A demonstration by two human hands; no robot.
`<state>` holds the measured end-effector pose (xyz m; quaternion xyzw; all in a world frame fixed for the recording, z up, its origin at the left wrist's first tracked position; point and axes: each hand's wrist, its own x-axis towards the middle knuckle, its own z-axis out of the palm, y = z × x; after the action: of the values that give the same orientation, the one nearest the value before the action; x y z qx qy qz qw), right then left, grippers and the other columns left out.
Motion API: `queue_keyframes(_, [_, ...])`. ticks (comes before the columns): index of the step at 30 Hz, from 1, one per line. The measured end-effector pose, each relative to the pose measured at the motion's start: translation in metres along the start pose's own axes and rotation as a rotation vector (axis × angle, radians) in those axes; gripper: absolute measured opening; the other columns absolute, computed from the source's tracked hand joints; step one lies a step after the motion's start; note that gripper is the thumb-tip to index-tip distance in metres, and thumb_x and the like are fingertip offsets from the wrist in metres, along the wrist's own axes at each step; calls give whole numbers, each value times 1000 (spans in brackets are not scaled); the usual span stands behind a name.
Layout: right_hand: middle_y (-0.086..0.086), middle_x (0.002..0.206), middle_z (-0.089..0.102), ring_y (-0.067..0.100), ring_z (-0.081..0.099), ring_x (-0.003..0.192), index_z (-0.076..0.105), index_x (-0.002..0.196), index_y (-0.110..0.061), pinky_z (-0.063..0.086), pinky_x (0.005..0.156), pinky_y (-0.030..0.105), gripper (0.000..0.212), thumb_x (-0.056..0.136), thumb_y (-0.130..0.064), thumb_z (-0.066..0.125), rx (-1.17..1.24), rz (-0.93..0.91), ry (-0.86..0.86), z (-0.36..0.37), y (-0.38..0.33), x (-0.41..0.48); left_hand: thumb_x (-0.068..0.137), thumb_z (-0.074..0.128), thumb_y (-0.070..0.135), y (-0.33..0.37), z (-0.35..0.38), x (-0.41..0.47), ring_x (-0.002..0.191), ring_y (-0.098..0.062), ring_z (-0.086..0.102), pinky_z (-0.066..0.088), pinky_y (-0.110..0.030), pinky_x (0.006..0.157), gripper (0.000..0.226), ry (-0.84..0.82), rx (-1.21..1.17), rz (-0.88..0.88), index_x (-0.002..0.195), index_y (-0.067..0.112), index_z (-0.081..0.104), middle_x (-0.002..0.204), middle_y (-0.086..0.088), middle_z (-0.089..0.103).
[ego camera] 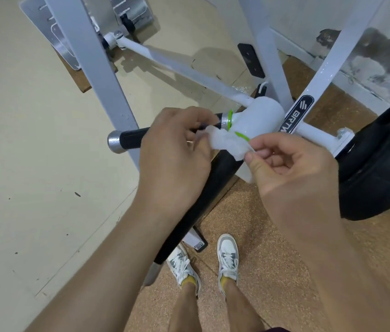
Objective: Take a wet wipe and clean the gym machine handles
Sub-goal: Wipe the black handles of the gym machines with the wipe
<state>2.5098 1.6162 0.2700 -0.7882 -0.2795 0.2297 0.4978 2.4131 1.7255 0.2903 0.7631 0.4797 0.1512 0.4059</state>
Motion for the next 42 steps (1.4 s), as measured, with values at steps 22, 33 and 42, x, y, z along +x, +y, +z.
queue_keyframes(22, [-6,95,55,10,56,84,60,120,-28,49,69,19,43,88,1,57,147,120,-38,2,-5,-22,87,60,40,15,14,8,51,-23,42,34,-30,51,44,-121,220,3,60,6,59,47,-3,44])
queue_keyframes(33, [-6,109,54,5,58,94,51,125,-36,46,72,10,53,89,4,56,331,218,-14,13,-6,-40,90,59,45,7,10,19,49,-12,46,39,-24,52,50,-292,-112,-172,72,-1,70,56,-14,56])
queue_keyframes(42, [-14,101,60,0,60,72,56,118,-31,51,61,12,43,90,0,55,325,205,-32,15,-10,-47,87,65,37,-3,-3,24,58,-21,57,52,-39,76,39,-333,7,-165,53,17,68,52,-3,59])
